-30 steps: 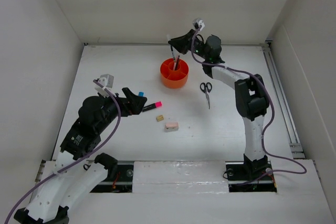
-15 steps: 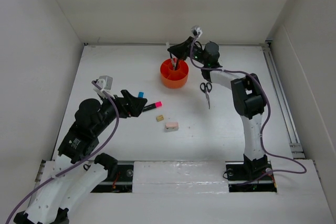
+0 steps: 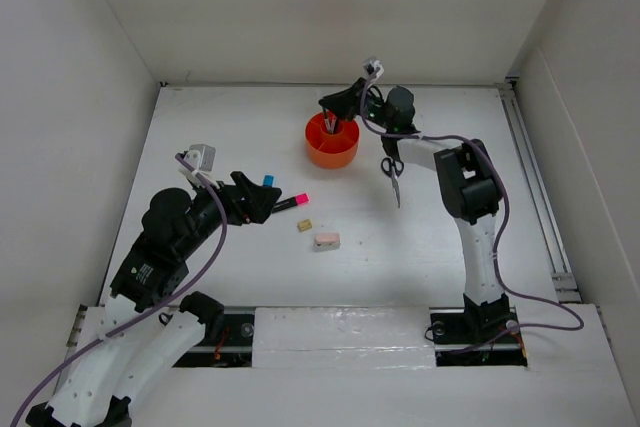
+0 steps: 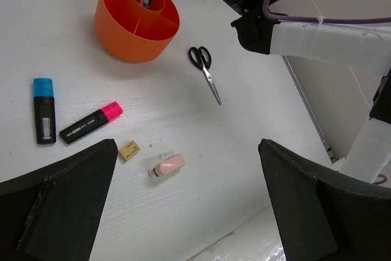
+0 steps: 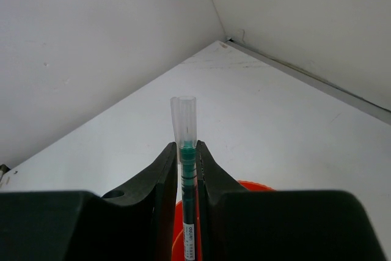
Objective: Sort the stationery into containers
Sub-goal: Place the pen in the storage box, then pick up the scissors from the center of the board.
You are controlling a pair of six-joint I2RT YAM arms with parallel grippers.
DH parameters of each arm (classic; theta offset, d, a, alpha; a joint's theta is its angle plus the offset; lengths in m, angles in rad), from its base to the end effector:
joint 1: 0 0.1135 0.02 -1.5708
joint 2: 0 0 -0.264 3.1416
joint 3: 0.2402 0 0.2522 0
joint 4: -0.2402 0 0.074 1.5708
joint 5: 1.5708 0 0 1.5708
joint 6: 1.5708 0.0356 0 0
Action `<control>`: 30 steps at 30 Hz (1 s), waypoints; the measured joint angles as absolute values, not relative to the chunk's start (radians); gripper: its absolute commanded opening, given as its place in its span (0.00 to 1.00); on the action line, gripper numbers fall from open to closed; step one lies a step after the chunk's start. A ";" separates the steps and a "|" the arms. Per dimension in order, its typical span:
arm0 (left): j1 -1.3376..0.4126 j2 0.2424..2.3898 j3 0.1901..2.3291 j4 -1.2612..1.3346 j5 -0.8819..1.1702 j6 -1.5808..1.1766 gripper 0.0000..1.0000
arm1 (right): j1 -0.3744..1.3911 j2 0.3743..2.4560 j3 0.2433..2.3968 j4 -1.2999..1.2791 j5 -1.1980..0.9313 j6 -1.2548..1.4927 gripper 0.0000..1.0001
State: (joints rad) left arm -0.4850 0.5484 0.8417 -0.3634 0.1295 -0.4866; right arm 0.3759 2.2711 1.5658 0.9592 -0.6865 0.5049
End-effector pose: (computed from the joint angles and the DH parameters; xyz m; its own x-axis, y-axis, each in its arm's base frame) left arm 0.1048 -0.0604 0.3717 -0.3242 -0.3533 -0.8775 0.4804 0.7376 -0.4745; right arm 0.4697 0.2096 0.2278 -0.2089 0.3198 -0.9242 -0.8610 0.3880 0.3289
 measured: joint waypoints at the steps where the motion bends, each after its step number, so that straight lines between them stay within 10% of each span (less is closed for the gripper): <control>1: -0.485 0.548 0.842 -0.363 0.130 -0.487 1.00 | 0.376 2.271 1.559 0.966 -0.686 0.507 0.09; 7: -0.485 0.545 0.842 -0.363 0.131 -0.487 1.00 | 0.376 2.271 1.512 1.004 -0.686 0.515 0.21; 19: -0.485 0.545 0.842 -0.362 0.138 -0.487 1.00 | 0.381 2.213 1.402 1.056 -0.705 0.550 1.00; 30: -0.485 0.547 0.842 -0.365 0.091 -0.491 1.00 | 0.426 1.873 1.325 0.991 -0.638 0.543 1.00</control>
